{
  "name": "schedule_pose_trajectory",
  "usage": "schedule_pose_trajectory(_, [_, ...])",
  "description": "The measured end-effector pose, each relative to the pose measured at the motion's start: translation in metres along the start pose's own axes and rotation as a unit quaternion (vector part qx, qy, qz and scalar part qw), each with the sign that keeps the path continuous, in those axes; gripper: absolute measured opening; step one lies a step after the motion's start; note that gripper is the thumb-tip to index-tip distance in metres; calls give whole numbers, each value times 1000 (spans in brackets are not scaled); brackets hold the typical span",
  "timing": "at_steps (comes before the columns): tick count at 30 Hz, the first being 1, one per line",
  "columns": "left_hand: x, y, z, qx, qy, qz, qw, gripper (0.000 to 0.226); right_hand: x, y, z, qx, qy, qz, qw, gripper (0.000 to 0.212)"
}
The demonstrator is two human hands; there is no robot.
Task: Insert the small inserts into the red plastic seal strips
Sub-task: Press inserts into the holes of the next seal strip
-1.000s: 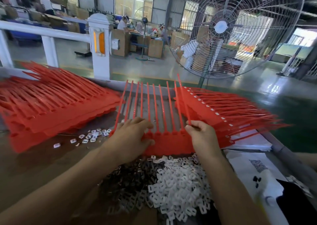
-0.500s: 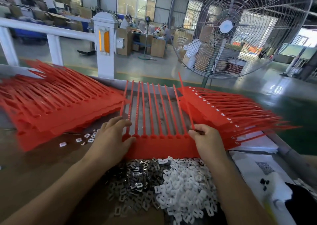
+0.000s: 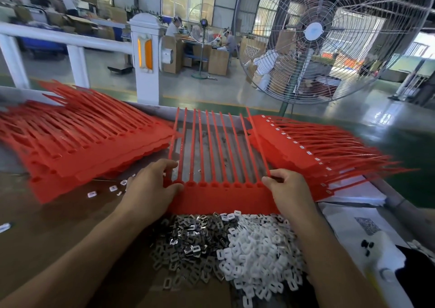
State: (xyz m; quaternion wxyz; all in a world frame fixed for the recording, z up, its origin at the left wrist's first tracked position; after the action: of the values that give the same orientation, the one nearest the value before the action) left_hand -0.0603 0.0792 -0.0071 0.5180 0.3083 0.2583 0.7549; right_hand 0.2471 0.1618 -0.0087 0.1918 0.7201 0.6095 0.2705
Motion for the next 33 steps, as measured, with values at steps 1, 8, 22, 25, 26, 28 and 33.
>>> schedule_pose_trajectory(1, [0, 0, 0, -2, 0, -1, 1000, 55, 0, 0, 0, -4, 0, -1, 1000, 37])
schedule_pose_trajectory(8, [0, -1, -1, -26, -2, -4, 1000, 56, -2, 2, -4, -56, 10, 19, 998, 36])
schedule_pose_trajectory(22, [2, -4, -6, -23, -6, -4, 1000, 57, -38, -12, -69, -175, 208, 5, 962, 25])
schedule_pose_trajectory(25, [2, -4, -5, -18, -8, -2, 1000, 58, -44, -21, -69, -147, 228, -73, 960, 22])
schedule_pose_trajectory(26, [2, -4, -5, -15, -7, -2, 1000, 58, -48, -25, -71, -135, 245, -102, 955, 22])
schedule_pose_trajectory(28, [2, -4, -6, -10, -5, -3, 1000, 59, -59, -34, -78, -121, 279, -160, 939, 24])
schedule_pose_trajectory(33, [1, -3, -4, -7, -11, 6, 1000, 57, -82, -63, -90, -164, 349, -254, 887, 41])
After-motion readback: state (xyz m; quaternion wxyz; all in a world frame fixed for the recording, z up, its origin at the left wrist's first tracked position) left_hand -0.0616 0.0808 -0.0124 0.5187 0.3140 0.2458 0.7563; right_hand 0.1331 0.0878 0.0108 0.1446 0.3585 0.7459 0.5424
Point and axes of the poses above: each hand's wrist, its own x-axis towards the middle knuckle, its own y-axis out of the back of the hand, z = x × y, the point moved 6 cm from there along x, towards the middle knuckle
